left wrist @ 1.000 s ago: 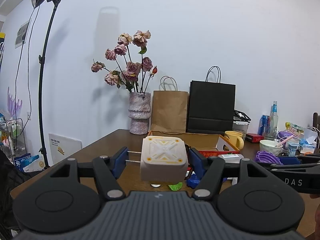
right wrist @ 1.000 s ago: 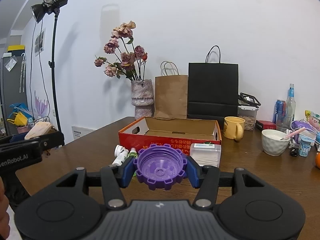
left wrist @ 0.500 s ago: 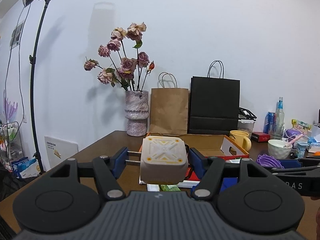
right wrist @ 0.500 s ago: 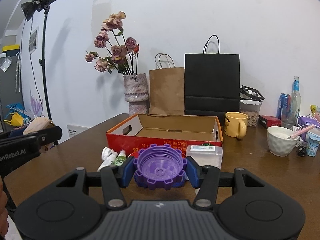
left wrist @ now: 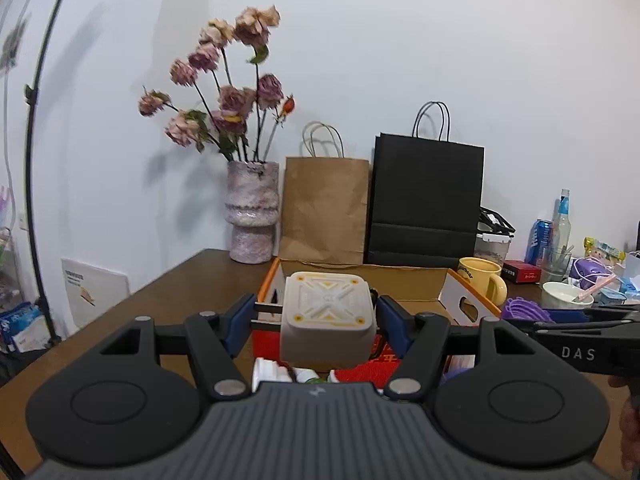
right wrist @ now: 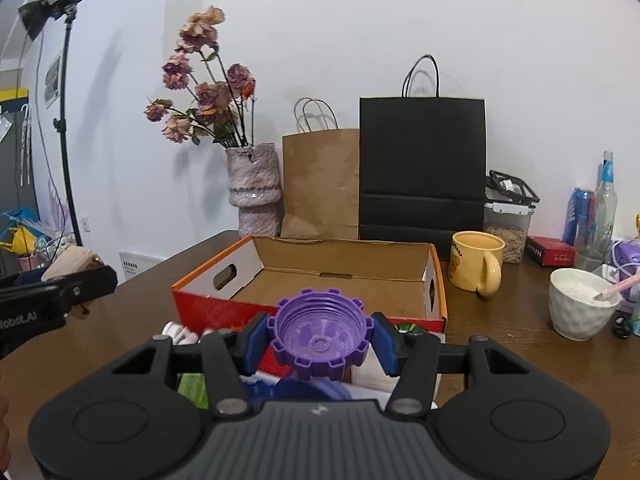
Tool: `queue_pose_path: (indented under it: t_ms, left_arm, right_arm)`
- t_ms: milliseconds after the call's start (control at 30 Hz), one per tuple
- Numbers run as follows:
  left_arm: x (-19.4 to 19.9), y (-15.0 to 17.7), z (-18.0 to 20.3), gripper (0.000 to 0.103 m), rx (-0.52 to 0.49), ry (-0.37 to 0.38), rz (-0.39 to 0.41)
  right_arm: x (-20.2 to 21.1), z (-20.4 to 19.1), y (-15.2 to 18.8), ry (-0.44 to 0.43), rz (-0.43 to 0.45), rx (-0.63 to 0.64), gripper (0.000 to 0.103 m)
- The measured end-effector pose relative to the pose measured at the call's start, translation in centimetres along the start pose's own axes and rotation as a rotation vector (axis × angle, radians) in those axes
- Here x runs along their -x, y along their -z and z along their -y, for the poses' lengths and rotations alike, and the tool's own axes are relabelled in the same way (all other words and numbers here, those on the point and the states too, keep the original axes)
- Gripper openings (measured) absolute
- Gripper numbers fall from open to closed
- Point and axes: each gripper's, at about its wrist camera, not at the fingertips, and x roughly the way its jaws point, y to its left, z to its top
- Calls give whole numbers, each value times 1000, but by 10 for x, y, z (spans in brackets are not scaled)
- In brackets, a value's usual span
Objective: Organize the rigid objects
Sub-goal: 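Carry the plug adapter and purple cap over the open cardboard box with both tools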
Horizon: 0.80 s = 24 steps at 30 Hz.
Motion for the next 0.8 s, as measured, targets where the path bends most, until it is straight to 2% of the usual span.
queue_pose_path:
  t_ms: [200, 433, 633, 800]
  left_arm:
    - [-34, -6, 0, 67, -31, -19, 4]
    - [-81, -18, -2, 67, -38, -24, -34]
    - [-114, -29, -3, 67, -40, -18, -34]
    - [-148, -33, 0, 67, -46, -49, -54]
  right_arm:
    - [-30, 11, -14, 15, 4, 7, 54]
    - [-68, 22, -32, 32, -3, 40, 54]
    - [-104, 30, -43, 27, -29, 52, 54]
    - [-133, 39, -48, 28, -57, 41, 54]
